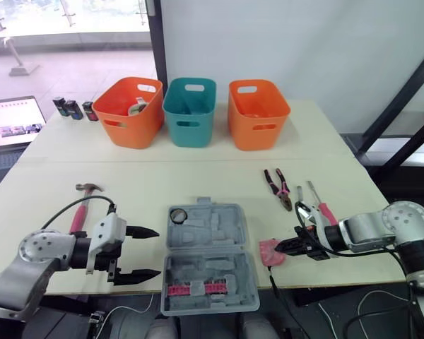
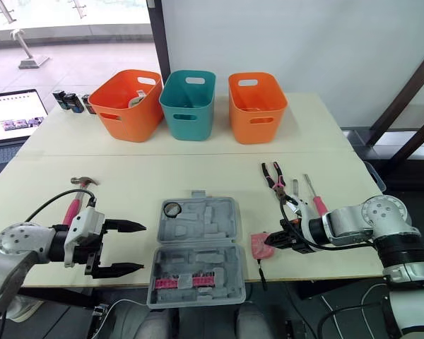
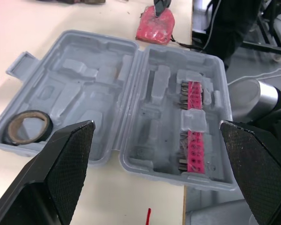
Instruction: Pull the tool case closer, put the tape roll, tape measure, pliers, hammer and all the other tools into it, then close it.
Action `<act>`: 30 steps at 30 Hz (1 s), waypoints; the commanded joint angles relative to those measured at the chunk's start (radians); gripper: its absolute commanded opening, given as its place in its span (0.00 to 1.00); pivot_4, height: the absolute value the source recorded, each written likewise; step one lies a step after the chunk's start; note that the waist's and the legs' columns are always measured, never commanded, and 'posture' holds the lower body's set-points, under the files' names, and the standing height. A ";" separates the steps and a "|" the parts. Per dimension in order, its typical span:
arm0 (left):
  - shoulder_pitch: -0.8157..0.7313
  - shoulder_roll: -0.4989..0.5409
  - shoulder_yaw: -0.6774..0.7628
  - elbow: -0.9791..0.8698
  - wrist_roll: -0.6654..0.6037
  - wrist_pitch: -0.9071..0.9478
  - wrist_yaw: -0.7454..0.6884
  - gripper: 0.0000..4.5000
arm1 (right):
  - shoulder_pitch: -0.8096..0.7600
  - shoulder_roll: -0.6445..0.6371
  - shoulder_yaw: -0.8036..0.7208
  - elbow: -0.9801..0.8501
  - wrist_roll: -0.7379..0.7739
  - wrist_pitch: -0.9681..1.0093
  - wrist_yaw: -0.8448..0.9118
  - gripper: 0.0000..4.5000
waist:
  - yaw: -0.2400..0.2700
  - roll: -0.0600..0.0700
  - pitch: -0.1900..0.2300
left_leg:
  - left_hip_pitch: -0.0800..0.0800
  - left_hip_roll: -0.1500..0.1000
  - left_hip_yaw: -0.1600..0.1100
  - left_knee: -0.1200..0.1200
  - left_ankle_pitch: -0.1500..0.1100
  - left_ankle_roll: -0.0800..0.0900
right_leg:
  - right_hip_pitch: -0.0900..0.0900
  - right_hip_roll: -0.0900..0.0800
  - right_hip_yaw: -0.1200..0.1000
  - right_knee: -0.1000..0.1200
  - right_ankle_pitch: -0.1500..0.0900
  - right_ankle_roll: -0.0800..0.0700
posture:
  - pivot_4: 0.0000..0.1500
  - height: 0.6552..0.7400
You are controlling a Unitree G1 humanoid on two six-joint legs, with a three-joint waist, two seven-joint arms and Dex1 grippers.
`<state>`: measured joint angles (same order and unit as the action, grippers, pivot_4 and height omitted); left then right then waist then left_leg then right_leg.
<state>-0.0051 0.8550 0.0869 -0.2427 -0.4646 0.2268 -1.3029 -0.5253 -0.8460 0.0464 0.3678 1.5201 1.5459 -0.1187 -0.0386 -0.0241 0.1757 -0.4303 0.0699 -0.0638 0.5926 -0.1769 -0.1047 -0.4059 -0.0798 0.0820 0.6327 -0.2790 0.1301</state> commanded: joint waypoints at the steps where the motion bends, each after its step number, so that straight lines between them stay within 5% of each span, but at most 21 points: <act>1: -0.021 0.001 -0.002 0.001 -0.004 -0.008 -0.002 1.00 | -0.021 -0.001 -0.075 -0.009 -0.044 0.030 0.012 0.69 | -0.002 0.000 0.000 | 0.000 0.000 0.000 0.000 0.000 0.000 | 0.000 0.000 0.000 0.000 0.000 0.000 | 1.00 1.00; 4: -0.026 0.001 -0.005 0.007 -0.002 -0.013 -0.006 1.00 | -0.031 0.001 -0.113 -0.019 -0.069 0.063 0.028 0.99 | -0.006 0.000 0.000 | 0.000 0.000 0.000 -0.001 -0.001 0.001 | 0.000 0.000 0.000 0.000 0.000 0.000 | 1.00 1.00; 10: -0.029 0.000 -0.009 0.018 -0.002 -0.020 -0.006 1.00 | -0.013 -0.061 -0.129 -0.254 -0.107 0.056 0.205 0.99 | -0.006 0.003 0.002 | 0.000 0.000 0.000 -0.001 -0.001 0.001 | -0.001 0.000 0.000 0.000 0.000 0.001 | 1.00 1.00; 12: -0.029 0.000 -0.009 0.022 -0.002 -0.021 -0.006 1.00 | 0.024 -0.125 -0.068 -0.425 -0.229 -0.075 0.397 0.99 | -0.005 0.004 0.002 | 0.000 0.000 0.000 -0.001 -0.001 0.002 | -0.001 0.000 0.000 0.000 0.000 0.001 | 1.00 1.00; 15: -0.029 -0.002 -0.011 0.023 0.001 -0.022 0.001 1.00 | 0.209 -0.342 0.120 -0.686 -0.681 -0.721 0.989 0.99 | 0.007 0.006 0.004 | -0.001 0.000 0.000 0.000 -0.001 0.001 | -0.001 0.000 0.000 0.000 -0.002 0.003 | 1.00 1.00; 21: -0.032 -0.005 -0.017 0.015 0.003 -0.021 0.016 1.00 | 0.301 -0.369 0.296 -0.542 -1.212 -1.426 1.307 0.99 | -0.006 0.006 0.004 | -0.001 0.000 0.001 0.001 -0.002 0.001 | -0.001 -0.001 -0.001 -0.001 -0.003 0.005 | 1.00 1.00; 30: -0.018 -0.005 -0.013 -0.007 0.002 -0.016 0.044 1.00 | 0.159 -0.184 0.340 -0.316 -1.460 -1.567 1.335 0.99 | -0.005 0.006 0.005 | 0.001 0.000 0.002 0.001 -0.001 0.000 | 0.000 -0.001 0.000 0.000 0.000 0.004 | 1.00 1.00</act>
<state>-0.0303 0.8466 0.0599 -0.2164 -0.4592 0.2143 -1.2649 -0.3492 -1.0404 0.3990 0.0336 0.0854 -0.0071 1.2059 -0.0436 -0.0184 0.1811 -0.4289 0.0697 -0.0621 0.5930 -0.1783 -0.1044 -0.4054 -0.0809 0.0819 0.6329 -0.2793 0.1340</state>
